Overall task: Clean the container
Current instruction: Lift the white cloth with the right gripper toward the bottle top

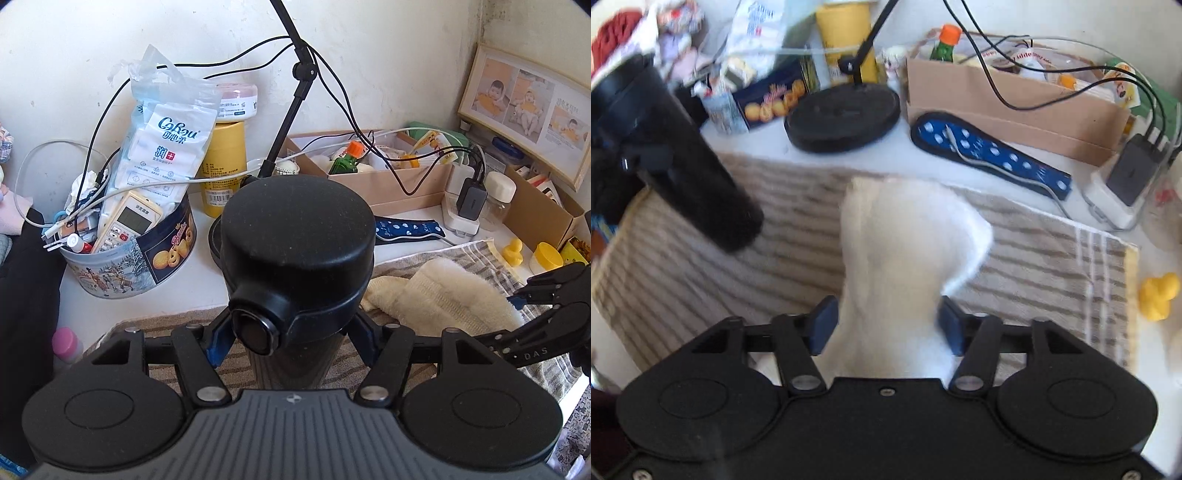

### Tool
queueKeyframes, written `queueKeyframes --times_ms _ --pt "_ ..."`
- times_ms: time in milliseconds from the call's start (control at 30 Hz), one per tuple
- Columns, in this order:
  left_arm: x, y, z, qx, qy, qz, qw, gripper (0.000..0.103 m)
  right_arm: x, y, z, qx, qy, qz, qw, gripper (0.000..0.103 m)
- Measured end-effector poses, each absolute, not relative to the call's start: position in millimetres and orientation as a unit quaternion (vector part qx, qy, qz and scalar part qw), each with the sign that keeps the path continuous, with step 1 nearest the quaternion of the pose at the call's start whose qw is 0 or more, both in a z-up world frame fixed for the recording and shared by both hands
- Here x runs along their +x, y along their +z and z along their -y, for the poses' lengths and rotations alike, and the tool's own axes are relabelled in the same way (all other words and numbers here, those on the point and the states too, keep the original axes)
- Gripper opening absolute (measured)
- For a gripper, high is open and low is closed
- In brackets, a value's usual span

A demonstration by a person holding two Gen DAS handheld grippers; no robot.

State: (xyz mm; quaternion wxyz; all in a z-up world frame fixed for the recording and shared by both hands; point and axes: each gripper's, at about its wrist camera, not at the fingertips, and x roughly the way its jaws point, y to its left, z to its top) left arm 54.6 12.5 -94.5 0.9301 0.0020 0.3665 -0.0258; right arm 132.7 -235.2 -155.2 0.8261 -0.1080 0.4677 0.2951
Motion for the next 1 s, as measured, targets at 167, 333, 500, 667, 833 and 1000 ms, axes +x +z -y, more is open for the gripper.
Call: queueKeyframes --times_ms 167,333,500,667,833,1000 --pt "52.9 -94.9 -12.0 0.003 -0.025 -0.365 0.931 0.064 134.0 -157.0 250.3 -0.060 0.306 -0.465 0.829 0.025" --pt "53.6 -94.6 -13.1 0.002 -0.025 -0.366 0.930 0.064 136.3 -134.4 251.4 -0.009 0.334 -0.440 0.833 0.015" --pt "54.7 -94.7 -12.9 0.005 -0.027 -0.367 0.930 0.064 126.4 -62.1 248.2 0.016 0.391 -0.363 0.846 0.015" --pt "55.8 -94.8 -12.4 0.008 -0.030 -0.368 0.929 0.064 116.9 -4.5 230.3 0.009 0.438 -0.296 0.849 0.015" --pt "56.3 -94.9 -11.8 0.011 -0.033 -0.368 0.929 0.064 117.1 14.9 204.3 0.014 0.470 -0.274 0.839 0.016" --pt "55.7 -94.9 -11.2 0.015 -0.036 -0.368 0.929 0.064 116.2 14.1 173.2 0.044 0.522 -0.299 0.798 0.016"
